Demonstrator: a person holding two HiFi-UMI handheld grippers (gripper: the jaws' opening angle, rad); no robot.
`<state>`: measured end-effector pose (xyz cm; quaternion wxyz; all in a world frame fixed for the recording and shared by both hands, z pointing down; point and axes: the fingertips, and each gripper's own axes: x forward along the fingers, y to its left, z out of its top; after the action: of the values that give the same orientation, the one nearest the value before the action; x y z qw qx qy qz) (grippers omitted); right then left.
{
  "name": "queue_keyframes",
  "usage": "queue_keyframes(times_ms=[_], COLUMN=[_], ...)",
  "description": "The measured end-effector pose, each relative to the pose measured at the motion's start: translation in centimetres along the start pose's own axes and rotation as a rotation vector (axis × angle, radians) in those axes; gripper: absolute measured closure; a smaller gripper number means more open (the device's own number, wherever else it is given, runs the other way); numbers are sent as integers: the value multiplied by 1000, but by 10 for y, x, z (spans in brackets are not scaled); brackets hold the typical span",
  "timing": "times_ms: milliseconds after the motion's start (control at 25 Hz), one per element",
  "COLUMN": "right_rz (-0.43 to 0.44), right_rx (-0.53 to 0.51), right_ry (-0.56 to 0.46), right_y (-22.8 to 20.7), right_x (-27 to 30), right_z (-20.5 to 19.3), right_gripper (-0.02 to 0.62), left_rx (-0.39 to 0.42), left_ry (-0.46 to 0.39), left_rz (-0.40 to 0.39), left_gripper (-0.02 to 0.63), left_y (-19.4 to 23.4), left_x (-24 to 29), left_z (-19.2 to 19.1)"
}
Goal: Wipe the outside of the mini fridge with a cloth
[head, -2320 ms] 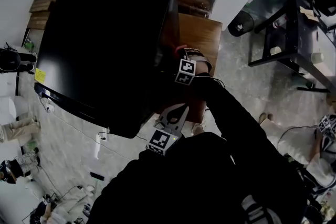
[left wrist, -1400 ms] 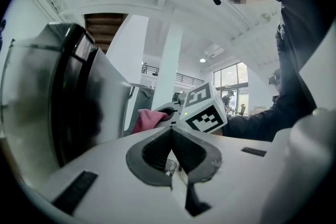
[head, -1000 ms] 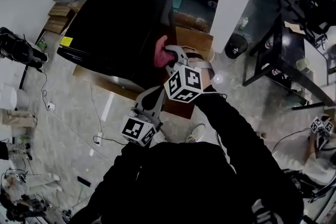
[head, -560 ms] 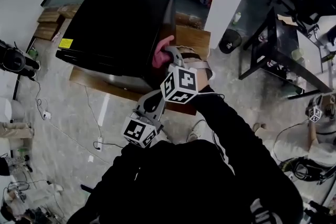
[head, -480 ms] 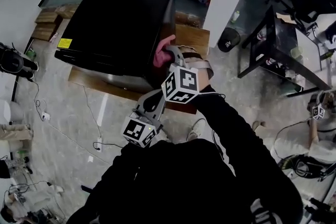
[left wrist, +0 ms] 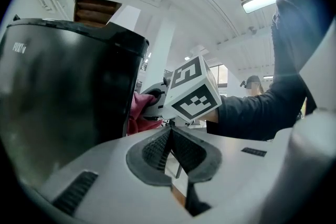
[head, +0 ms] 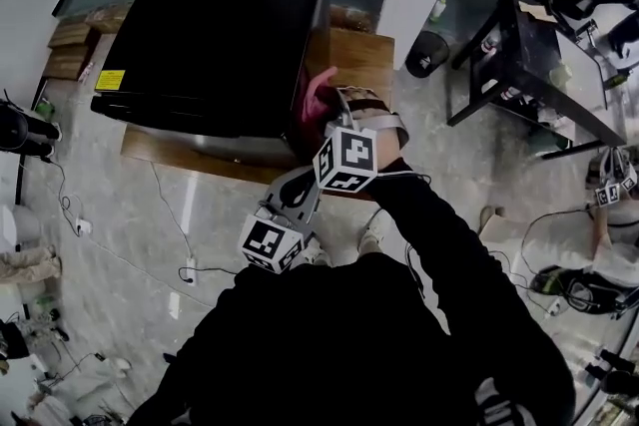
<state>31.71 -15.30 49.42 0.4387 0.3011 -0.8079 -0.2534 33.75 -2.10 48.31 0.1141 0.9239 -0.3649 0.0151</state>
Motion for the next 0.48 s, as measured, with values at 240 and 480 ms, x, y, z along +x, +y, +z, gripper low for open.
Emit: queue_keyframes(times_ms=[240, 480], right_rz=[48, 90], right_rx=[-3, -3], right_ry=[46, 80], right_y=[32, 70], right_x=[29, 66], right_z=[-26, -54], right_gripper=[537, 537], left_rx=[-28, -39], left_ry=[43, 77], left_rz=[18, 51], left_gripper=[600, 600], left_y=[13, 32], left_x=[0, -5], left_z=[-38, -72])
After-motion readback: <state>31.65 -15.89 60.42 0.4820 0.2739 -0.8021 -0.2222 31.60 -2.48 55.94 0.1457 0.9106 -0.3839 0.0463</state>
